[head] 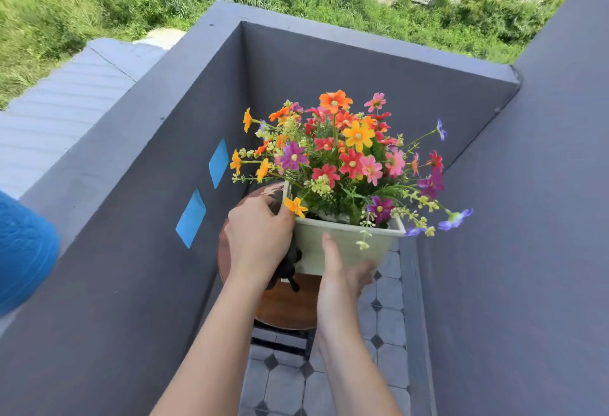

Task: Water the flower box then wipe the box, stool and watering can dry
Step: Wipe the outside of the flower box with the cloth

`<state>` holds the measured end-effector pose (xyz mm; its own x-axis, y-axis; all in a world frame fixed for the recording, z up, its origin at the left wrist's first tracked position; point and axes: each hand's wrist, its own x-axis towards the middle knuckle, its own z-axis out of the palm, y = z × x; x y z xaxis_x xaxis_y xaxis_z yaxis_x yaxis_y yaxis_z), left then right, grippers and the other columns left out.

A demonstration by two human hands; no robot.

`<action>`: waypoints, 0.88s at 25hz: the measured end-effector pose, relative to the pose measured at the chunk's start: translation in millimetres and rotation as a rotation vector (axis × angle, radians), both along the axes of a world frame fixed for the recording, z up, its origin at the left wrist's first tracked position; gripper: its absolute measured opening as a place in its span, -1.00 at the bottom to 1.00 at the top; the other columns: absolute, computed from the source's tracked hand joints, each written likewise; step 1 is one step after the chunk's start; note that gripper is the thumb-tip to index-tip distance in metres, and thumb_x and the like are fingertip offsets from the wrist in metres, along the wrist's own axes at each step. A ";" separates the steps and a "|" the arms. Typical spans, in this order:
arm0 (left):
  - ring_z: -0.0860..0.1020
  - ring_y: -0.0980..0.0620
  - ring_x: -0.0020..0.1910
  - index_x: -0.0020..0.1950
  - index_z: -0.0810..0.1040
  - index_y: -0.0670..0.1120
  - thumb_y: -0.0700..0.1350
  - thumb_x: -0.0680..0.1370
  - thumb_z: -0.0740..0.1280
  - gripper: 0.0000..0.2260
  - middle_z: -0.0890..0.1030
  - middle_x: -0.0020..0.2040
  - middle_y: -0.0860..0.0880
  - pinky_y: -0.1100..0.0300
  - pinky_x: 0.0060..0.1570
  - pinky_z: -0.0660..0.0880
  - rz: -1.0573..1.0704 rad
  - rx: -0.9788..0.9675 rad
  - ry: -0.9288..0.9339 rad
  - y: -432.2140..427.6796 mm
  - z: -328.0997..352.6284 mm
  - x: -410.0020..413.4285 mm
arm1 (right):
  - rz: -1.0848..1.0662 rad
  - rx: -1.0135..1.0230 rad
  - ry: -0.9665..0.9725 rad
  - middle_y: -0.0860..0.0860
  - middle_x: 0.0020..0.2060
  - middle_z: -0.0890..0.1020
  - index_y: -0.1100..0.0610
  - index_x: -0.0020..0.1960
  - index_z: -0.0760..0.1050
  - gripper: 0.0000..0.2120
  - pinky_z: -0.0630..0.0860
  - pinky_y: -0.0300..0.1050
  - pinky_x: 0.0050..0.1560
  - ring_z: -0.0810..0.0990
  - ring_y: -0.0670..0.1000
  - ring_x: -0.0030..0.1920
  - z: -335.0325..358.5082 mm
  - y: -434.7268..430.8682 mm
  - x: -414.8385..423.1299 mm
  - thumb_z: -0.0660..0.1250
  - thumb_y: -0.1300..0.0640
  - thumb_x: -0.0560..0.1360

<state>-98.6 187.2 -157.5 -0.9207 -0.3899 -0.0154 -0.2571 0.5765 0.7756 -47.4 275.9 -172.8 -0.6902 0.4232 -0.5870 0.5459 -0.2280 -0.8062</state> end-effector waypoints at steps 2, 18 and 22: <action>0.38 -0.19 -0.34 -0.38 0.49 -0.20 -0.11 0.44 0.25 -0.76 0.38 -0.52 -0.08 0.01 -0.34 0.33 0.008 0.017 -0.003 3.9 0.2 5.9 | -0.008 -0.023 -0.052 0.11 0.54 -0.31 0.18 0.54 -0.36 0.03 -0.10 0.05 0.50 -0.23 0.04 0.56 0.9 0.2 -16.8 0.29 -0.21 0.46; 0.49 -0.08 0.00 0.33 0.47 0.10 0.10 0.56 0.09 -0.62 0.65 0.07 0.04 0.22 -0.15 0.26 0.007 0.105 0.258 33.7 -18.1 40.9 | -0.031 -0.338 -0.078 0.12 -0.25 0.41 0.15 -0.26 0.32 -0.80 0.50 0.05 -0.16 0.44 0.07 -0.26 30.7 25.0 -50.0 0.16 0.23 0.54; 0.38 -0.04 -0.05 0.23 0.51 0.08 0.03 0.59 0.11 -0.71 0.53 -0.16 -0.02 0.16 -0.24 0.19 0.119 0.178 0.198 6.5 -31.5 0.3 | 0.072 -0.330 -0.075 0.10 -0.32 0.34 0.18 -0.34 0.22 -0.73 0.55 0.11 -0.03 0.43 0.12 -0.25 34.6 32.0 -39.7 0.10 0.29 0.54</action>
